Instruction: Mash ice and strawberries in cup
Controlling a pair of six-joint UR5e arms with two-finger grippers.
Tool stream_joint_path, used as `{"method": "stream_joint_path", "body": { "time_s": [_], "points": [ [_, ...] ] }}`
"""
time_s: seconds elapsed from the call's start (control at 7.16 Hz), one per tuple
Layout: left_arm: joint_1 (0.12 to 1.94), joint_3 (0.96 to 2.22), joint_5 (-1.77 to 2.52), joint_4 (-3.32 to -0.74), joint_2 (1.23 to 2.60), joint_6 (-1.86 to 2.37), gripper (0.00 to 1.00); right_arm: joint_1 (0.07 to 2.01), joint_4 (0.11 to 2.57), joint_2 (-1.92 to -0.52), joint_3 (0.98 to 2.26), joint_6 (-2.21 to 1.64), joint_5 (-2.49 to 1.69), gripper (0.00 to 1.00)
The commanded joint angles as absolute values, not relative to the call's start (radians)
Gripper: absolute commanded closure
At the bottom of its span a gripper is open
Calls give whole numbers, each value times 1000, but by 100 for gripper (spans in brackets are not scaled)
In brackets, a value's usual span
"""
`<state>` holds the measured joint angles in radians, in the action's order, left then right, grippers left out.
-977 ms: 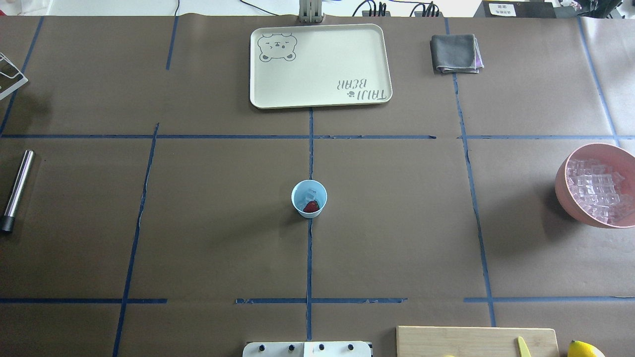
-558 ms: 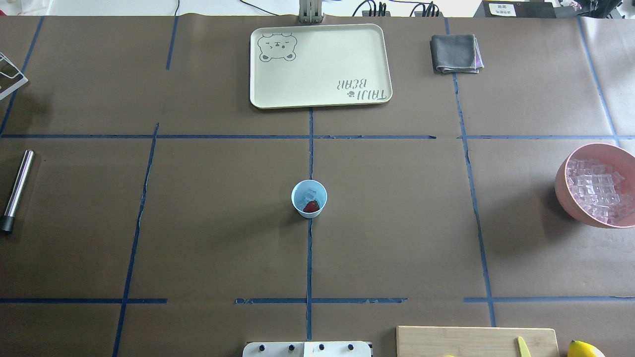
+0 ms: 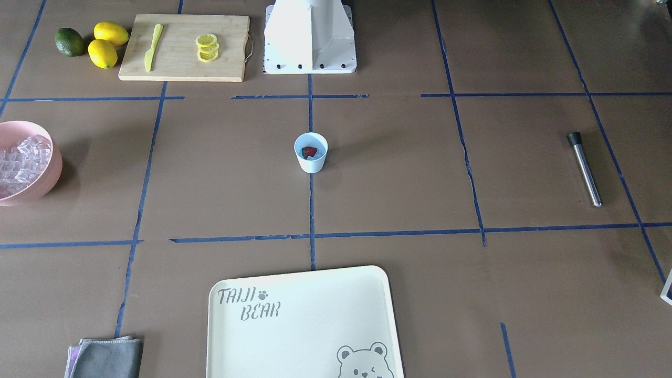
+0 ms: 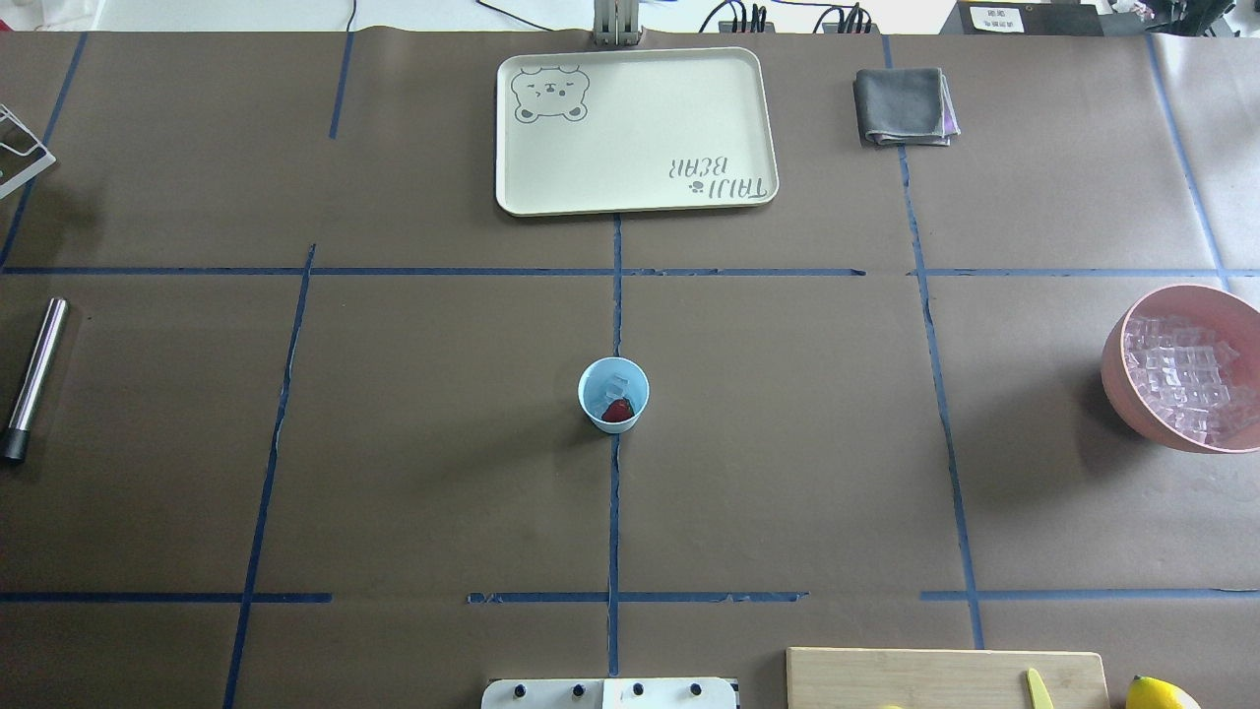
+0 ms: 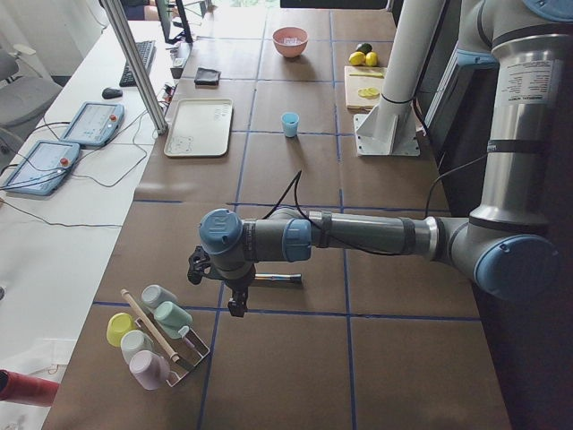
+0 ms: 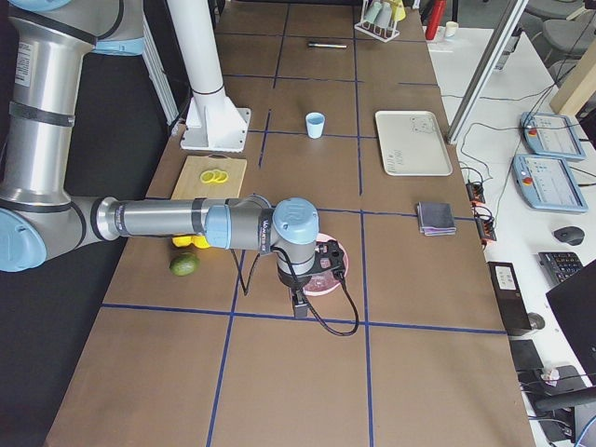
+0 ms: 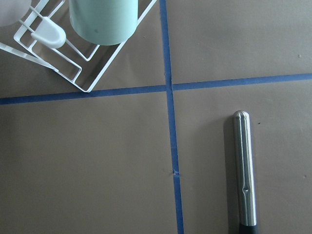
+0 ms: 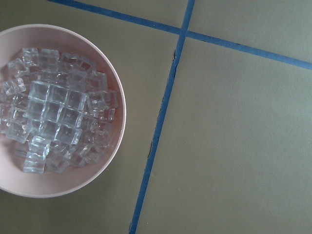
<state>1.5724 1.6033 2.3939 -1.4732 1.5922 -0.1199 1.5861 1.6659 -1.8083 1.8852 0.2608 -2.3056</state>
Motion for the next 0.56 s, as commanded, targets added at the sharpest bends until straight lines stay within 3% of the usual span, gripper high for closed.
{"method": "stream_joint_path", "body": {
  "time_s": [0.0,0.42],
  "points": [
    [1572,1606,2393,-1473,1585,-121,0,1586,1664,-1809,1882,261,-2306,1],
    [1572,1608,2393,-1474,1583,-121,0,1586,1666,-1813,1884,261,-2306,1]
  ]
}}
